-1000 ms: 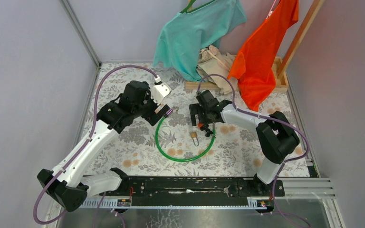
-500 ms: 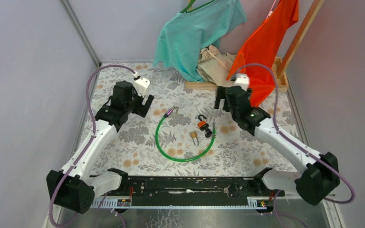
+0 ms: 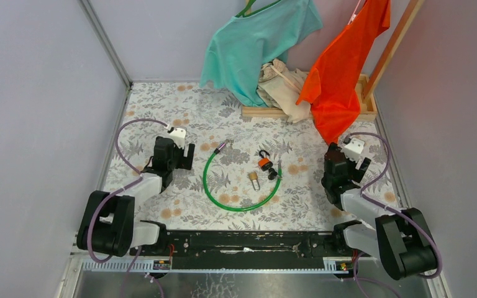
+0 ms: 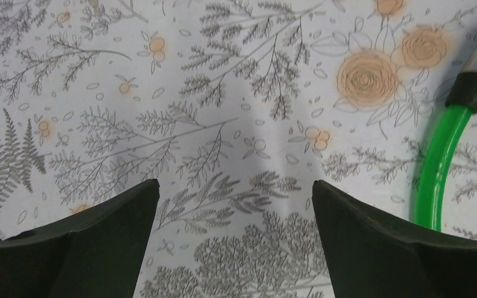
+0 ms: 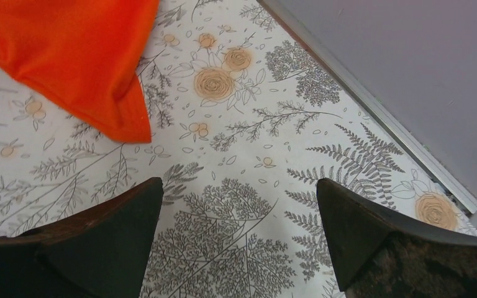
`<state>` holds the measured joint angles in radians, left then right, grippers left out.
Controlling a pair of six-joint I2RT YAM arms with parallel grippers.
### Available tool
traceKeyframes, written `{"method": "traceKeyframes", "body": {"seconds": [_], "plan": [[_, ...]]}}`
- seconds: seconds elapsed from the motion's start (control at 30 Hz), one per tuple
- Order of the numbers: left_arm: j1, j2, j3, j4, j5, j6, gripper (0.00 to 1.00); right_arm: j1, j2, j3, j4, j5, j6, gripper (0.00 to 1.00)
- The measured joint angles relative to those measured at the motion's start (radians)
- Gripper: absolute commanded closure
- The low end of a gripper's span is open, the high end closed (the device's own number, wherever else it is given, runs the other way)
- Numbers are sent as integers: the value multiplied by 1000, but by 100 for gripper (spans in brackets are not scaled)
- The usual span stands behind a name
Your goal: Unlock with the key
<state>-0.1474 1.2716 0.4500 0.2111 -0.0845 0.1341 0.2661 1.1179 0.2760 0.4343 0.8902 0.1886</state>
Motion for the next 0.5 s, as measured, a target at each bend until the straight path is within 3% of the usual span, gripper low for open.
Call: {"method": "traceKeyframes", "body": {"seconds": [0.23,0.5], "plan": [[4,140,-34,335,-10,-33,0,-43,189,-92,418,-48,-64,1],[16,217,-43,537,-9,-79,0,-86,337,-90,655,-211,-143,1]]}}
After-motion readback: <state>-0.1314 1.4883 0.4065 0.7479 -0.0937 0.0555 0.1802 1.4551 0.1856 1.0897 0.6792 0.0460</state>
